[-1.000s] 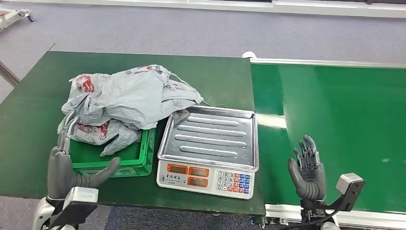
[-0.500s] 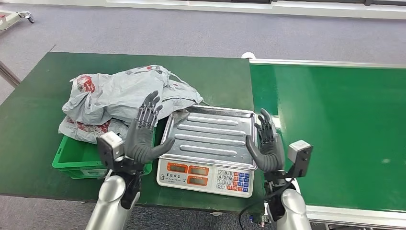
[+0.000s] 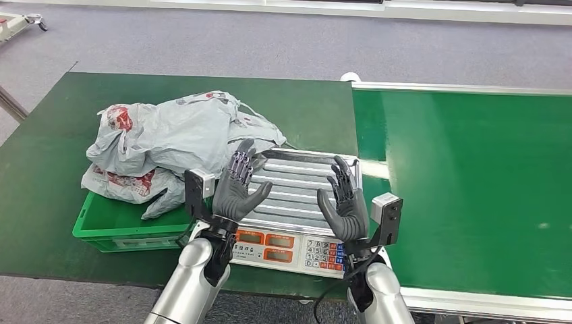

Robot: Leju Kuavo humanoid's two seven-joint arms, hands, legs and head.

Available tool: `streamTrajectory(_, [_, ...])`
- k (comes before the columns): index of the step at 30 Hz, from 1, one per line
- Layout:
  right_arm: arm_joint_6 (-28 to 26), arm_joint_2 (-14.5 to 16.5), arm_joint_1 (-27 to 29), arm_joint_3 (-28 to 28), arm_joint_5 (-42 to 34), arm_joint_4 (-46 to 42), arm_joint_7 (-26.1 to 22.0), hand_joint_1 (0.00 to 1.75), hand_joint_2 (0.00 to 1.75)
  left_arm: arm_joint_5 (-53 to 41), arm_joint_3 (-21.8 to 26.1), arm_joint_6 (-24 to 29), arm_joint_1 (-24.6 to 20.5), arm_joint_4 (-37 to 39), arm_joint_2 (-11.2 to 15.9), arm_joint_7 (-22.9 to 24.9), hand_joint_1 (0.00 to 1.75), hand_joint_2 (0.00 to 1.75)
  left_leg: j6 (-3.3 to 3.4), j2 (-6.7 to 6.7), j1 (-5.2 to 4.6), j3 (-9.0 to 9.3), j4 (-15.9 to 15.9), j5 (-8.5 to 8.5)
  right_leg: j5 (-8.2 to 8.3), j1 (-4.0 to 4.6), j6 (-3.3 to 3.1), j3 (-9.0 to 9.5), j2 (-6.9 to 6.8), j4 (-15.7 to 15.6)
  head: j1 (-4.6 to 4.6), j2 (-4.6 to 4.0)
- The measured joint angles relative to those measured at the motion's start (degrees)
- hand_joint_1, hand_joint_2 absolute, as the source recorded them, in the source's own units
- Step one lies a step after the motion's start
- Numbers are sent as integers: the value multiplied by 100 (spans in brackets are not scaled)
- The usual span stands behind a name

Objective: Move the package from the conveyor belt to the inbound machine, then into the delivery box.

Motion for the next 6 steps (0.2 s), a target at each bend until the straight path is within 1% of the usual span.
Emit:
streamTrajectory(2, [-82,-4,56,33,91,4,-37,0,0,-58,-12,10,38,7,0,-17,0,175,0,0,0,0,0,0,0,0,0,0,0,0,-1,0])
streamTrajectory(6, [-178,-10,132,62,191,1,-27,0,175,-140,-40,11,122,-24,-2,-25,0,175,0,0,0,0,0,0,-1,0,-1,0,0,0,0,0])
